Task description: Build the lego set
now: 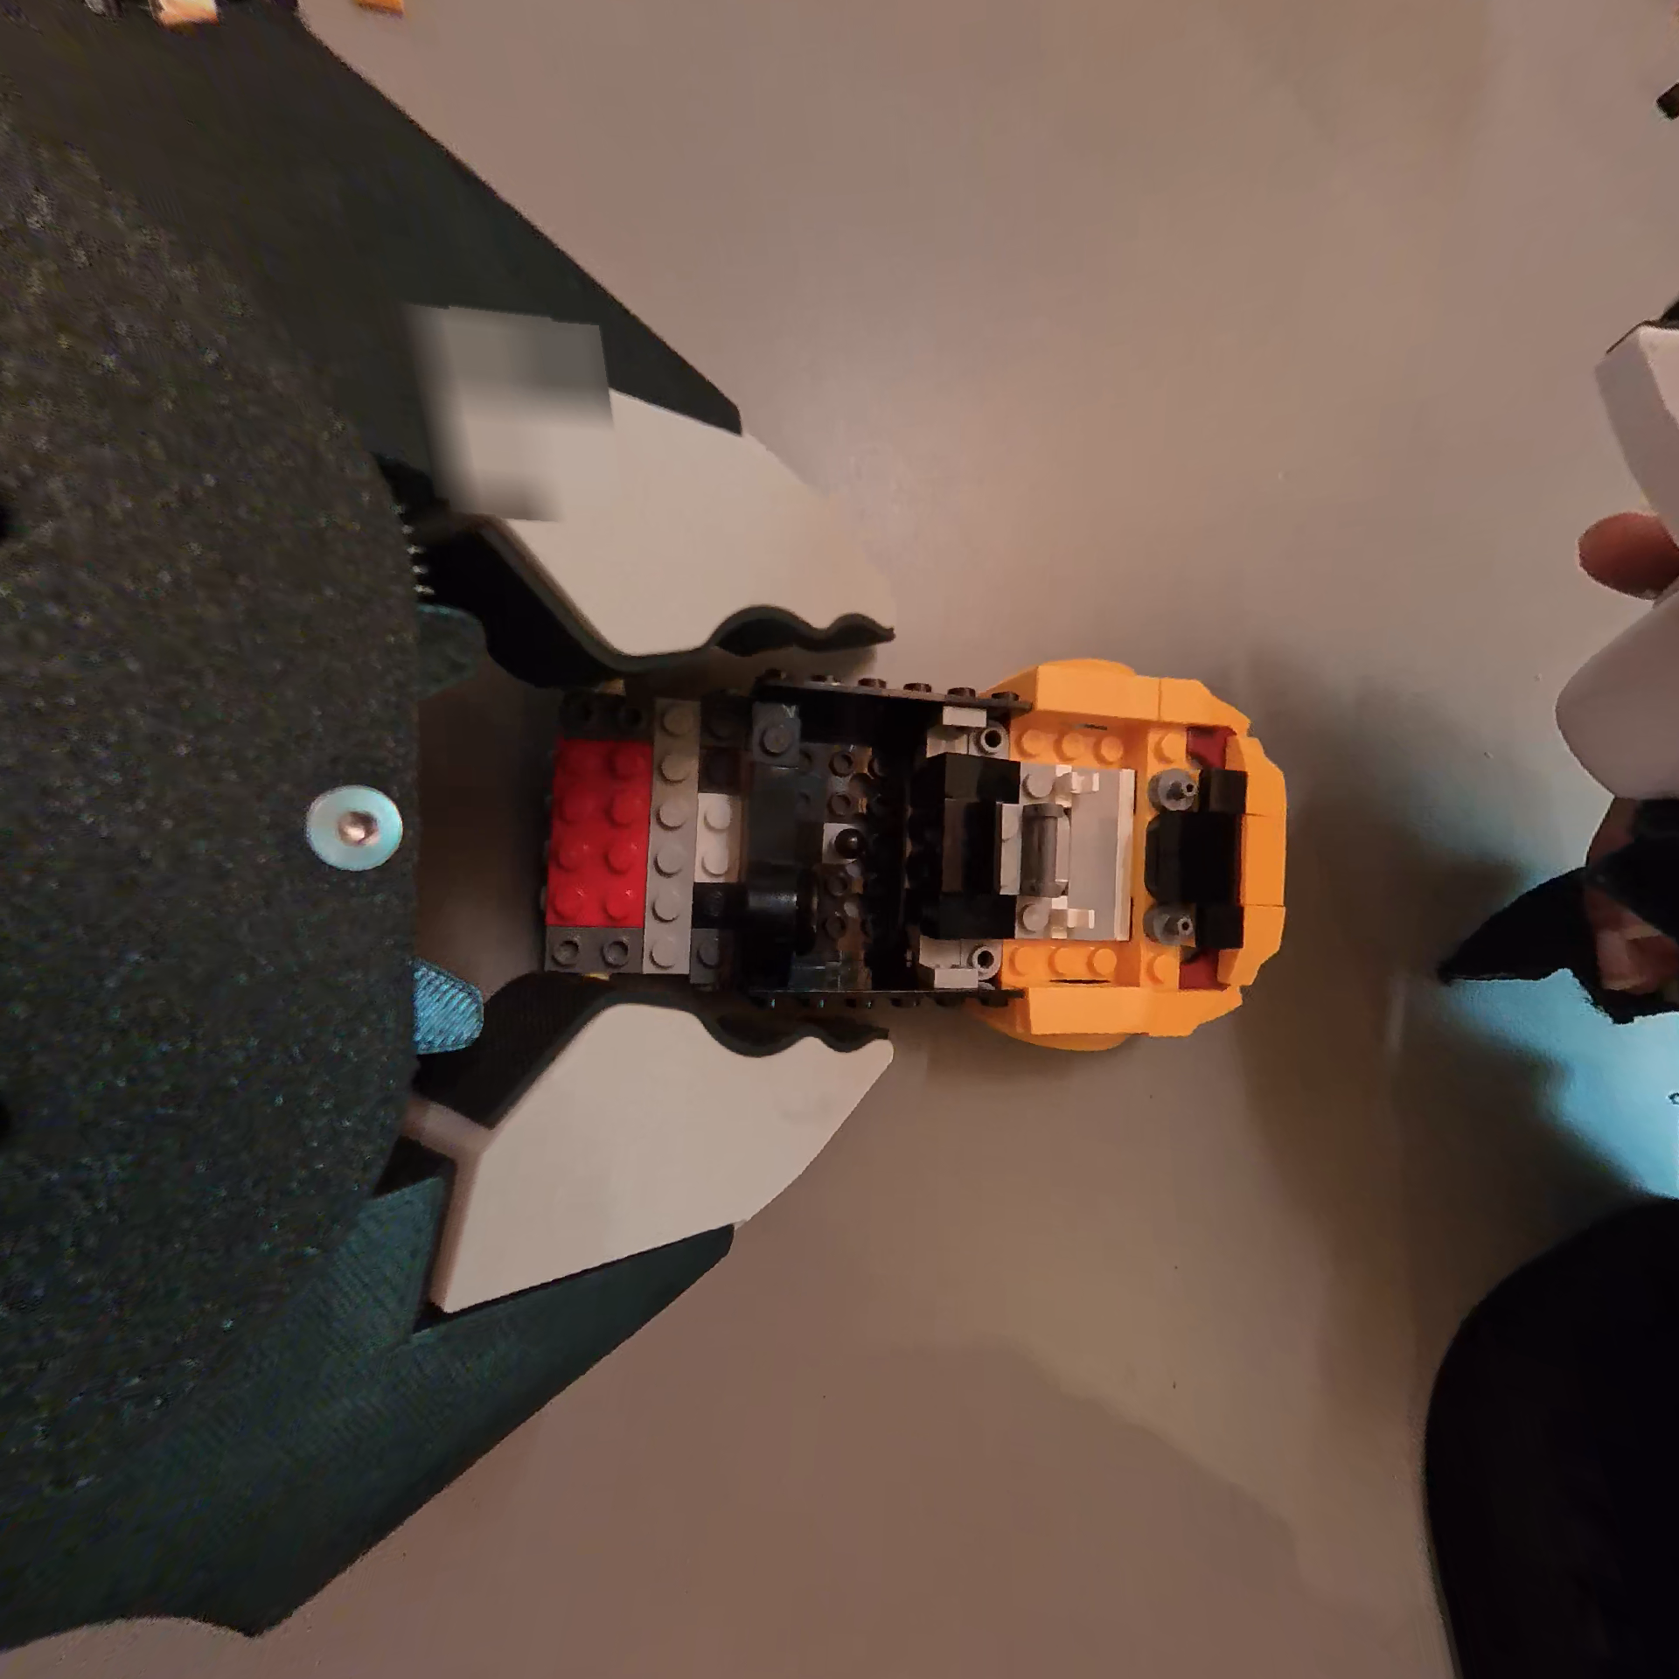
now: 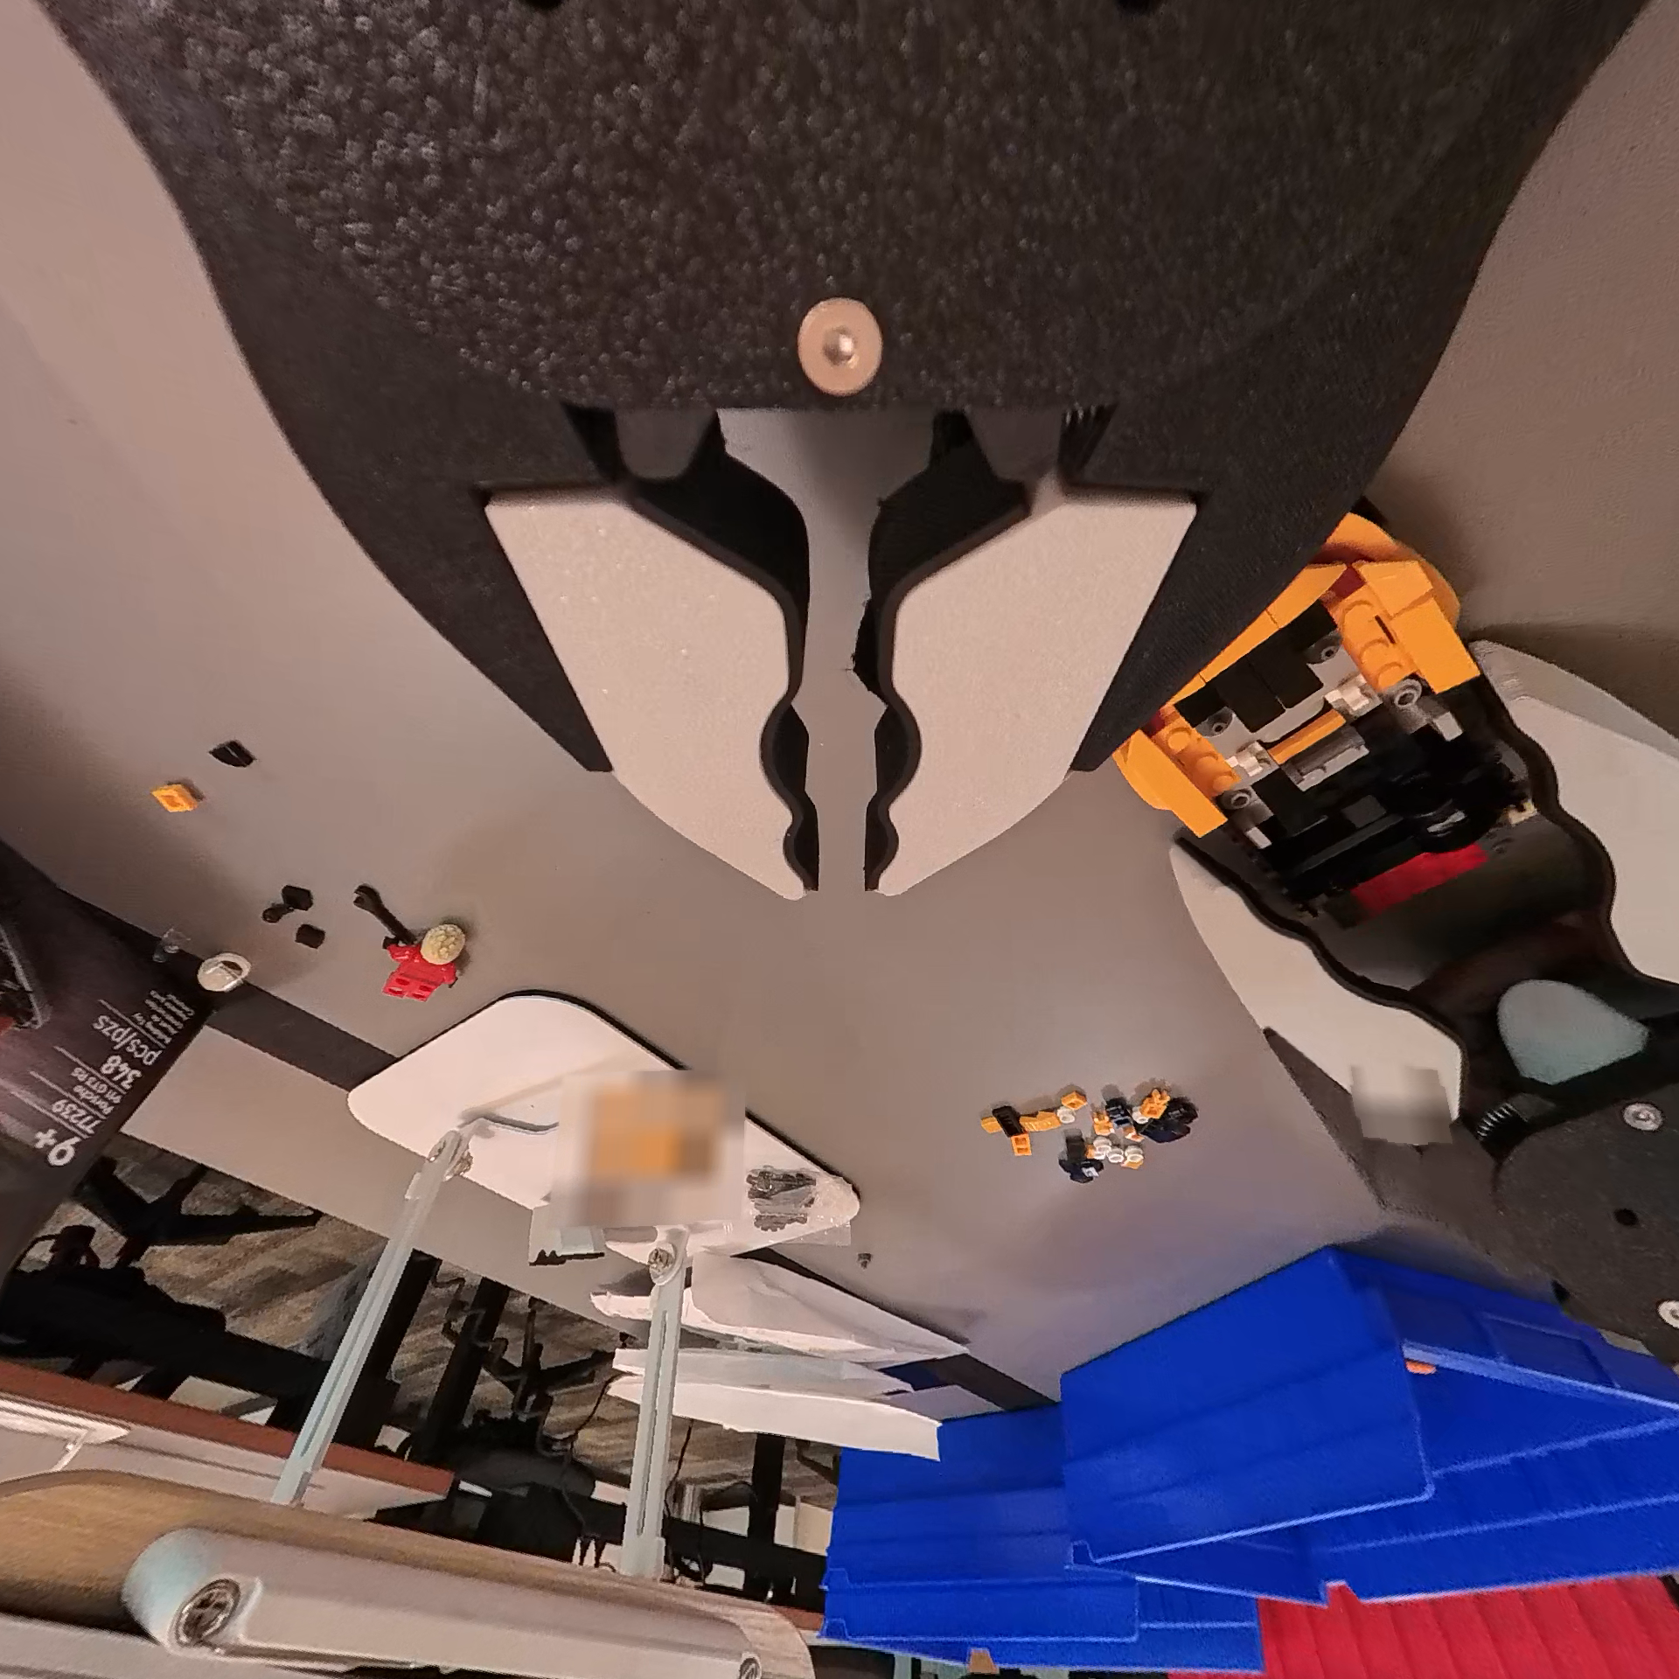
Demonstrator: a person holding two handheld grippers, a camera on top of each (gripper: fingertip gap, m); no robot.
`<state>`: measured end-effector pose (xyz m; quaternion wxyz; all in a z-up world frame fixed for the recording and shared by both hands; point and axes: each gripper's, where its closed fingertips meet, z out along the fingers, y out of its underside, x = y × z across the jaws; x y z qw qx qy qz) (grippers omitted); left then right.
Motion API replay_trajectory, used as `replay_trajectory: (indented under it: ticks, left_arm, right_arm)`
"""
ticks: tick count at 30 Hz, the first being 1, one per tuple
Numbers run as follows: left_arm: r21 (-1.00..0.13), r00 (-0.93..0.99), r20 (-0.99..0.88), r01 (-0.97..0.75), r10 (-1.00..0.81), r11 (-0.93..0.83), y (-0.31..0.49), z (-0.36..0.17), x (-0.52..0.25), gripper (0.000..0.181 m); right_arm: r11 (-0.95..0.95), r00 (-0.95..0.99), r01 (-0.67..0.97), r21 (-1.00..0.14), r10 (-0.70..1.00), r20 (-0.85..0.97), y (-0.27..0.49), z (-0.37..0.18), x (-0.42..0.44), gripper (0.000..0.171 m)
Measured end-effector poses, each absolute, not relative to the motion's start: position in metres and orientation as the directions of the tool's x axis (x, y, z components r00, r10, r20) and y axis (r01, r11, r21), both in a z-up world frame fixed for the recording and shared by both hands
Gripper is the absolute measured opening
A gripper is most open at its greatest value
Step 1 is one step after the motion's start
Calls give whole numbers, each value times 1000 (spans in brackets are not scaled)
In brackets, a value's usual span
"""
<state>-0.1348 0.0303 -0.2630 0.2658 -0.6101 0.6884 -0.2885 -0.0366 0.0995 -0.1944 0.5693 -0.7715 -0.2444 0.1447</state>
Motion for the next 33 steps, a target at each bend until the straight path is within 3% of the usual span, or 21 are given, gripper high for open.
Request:
replay_trajectory:
  ticks: [10, 12, 22, 33]
  left_arm:
    - [-710, -110, -30, -697, -994, 98, 32, -262, -136, 75]
    - [-711, -118, -37, -695, -992, 109, 32, -261, -137, 64]
    - [-714, -116, -37, -692, -993, 107, 32, -261, -137, 65]
    - [-738, -118, -30, -667, -993, 101, 35, -253, -135, 84]
  right_arm:
    - [-233, 837, 214, -949, 544, 55, 99, -194, -37, 10]
    - [-233, 837, 214, -949, 545, 55, 99, -194, -37, 10]
    - [-233, 835, 216, -948, 548, 56, 98, -194, -38, 10]
    - [-239, 835, 214, -947, 548, 50, 98, -195, -38, 10]
